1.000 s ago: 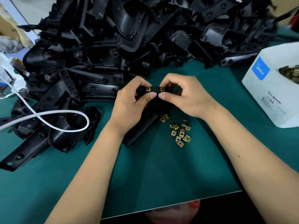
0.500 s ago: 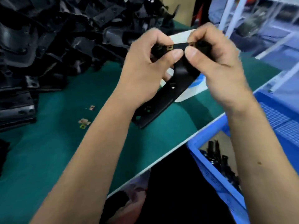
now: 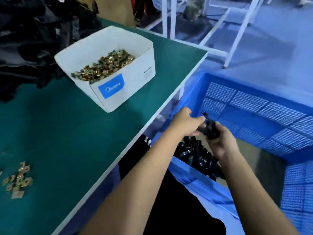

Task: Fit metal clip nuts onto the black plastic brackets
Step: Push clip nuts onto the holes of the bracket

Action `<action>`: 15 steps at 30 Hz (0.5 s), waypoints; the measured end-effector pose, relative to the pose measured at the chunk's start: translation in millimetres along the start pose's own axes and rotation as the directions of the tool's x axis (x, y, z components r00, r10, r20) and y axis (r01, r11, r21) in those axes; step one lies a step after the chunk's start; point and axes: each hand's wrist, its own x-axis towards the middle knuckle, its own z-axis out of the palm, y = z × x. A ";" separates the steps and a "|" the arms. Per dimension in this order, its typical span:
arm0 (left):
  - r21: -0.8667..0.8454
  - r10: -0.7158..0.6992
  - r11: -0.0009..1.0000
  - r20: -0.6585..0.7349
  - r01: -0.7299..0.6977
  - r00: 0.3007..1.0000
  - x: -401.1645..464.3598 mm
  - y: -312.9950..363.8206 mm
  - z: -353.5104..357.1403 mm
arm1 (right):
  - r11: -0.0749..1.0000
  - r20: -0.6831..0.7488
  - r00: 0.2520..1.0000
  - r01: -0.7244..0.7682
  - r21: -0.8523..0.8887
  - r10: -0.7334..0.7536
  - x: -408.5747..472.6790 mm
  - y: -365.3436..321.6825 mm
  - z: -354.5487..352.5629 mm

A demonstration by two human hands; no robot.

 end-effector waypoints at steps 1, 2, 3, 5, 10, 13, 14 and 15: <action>-0.042 -0.045 0.998 -0.040 0.043 0.998 8.9 -17.2 5.4 | 0.995 -0.102 0.991 -0.079 0.059 0.085 6.2 7.7 -13.3; -0.093 -0.094 0.992 -0.063 0.088 0.994 16.6 -33.5 11.6 | 0.983 -0.190 0.969 -0.139 0.118 0.160 11.9 13.8 -27.1; -0.133 -0.141 0.982 -0.072 0.131 0.987 21.7 -49.9 14.9 | 0.968 -0.241 0.943 -0.193 0.162 0.228 16.1 20.6 -38.2; -0.145 -0.214 0.969 -0.085 0.201 0.973 26.4 -79.4 20.8 | 0.943 -0.257 0.912 -0.278 0.181 0.319 15.9 32.0 -53.8; -0.037 -0.192 0.981 -0.109 0.189 0.975 32.4 -121.1 30.0 | 0.957 -0.329 0.899 -0.267 0.110 0.289 5.9 48.1 -59.2; 0.006 -0.126 0.992 -0.097 0.127 0.987 32.9 -117.3 32.6 | 0.962 -0.321 0.907 -0.257 0.090 0.273 5.5 50.8 -48.6; 0.020 -0.084 0.996 -0.094 0.087 0.992 32.7 -112.4 32.7 | 0.963 -0.304 0.914 -0.258 0.078 0.269 4.3 50.3 -42.9; 0.038 -0.030 0.999 -0.102 0.034 0.994 31.8 -104.2 31.9 | 0.965 -0.280 0.924 -0.254 0.067 0.262 1.2 47.4 -35.3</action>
